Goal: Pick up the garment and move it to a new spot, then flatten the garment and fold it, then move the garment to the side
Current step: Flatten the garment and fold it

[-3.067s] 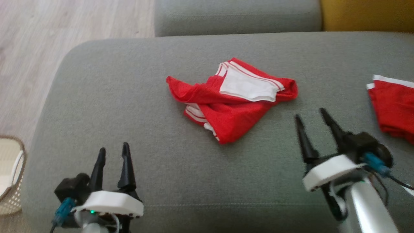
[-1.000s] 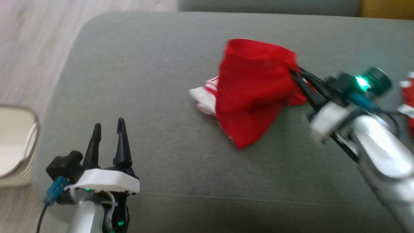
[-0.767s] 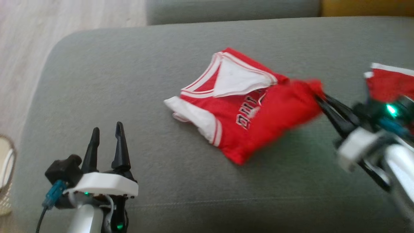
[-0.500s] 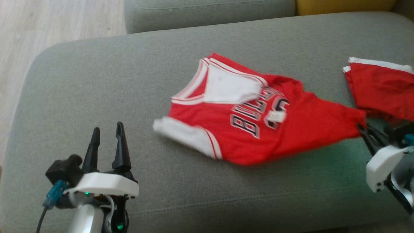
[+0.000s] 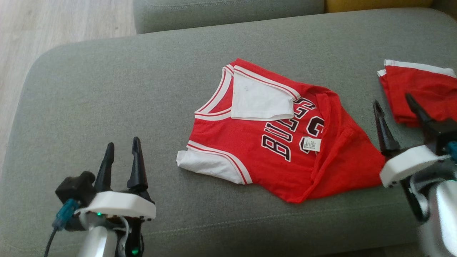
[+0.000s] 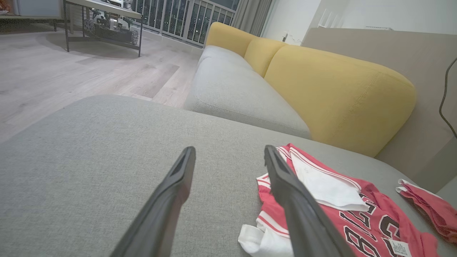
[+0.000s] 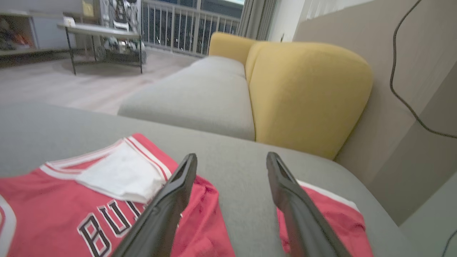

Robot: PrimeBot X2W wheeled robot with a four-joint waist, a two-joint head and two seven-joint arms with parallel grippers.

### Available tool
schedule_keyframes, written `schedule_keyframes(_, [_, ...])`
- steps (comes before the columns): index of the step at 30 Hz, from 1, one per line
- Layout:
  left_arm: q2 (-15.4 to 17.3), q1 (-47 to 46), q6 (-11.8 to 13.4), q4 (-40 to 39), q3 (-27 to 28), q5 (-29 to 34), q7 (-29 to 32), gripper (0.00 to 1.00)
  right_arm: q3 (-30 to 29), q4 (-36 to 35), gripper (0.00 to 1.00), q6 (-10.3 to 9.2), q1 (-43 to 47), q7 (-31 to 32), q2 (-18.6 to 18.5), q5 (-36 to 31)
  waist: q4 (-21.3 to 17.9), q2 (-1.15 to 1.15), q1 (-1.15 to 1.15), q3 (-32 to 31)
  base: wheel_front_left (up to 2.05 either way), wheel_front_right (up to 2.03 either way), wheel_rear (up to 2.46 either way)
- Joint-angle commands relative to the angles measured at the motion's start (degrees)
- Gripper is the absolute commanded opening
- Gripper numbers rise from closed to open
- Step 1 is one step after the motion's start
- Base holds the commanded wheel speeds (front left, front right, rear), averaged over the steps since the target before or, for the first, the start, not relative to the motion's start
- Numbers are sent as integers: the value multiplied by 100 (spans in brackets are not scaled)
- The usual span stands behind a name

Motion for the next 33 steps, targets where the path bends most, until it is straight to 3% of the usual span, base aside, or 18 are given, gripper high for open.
schedule_keyframes(1, [44, -245, -23, -169, 119, 47, -45, 100, 113, -317, 100, -2, -191, -141, 80, -20, -3, 0, 0, -13, 0, 0, 0])
schedule_keyframes(9, [44, -249, -31, -235, -36, 17, -45, 100, 539, -326, 100, -2, 89, -399, 566, -63, 62, 0, 0, -39, 0, 0, 0])
schedule_keyframes(19, [44, -298, -43, -270, -129, 40, -45, 100, 635, 176, 100, -2, -216, -378, 617, -19, 368, 0, 0, 129, 0, 0, 0])
schedule_keyframes(33, [44, -671, -101, -200, -415, -16, -45, 100, -128, 2738, 100, -2, -1977, 297, 660, 405, 1278, 0, 0, 1005, 0, 0, 0])
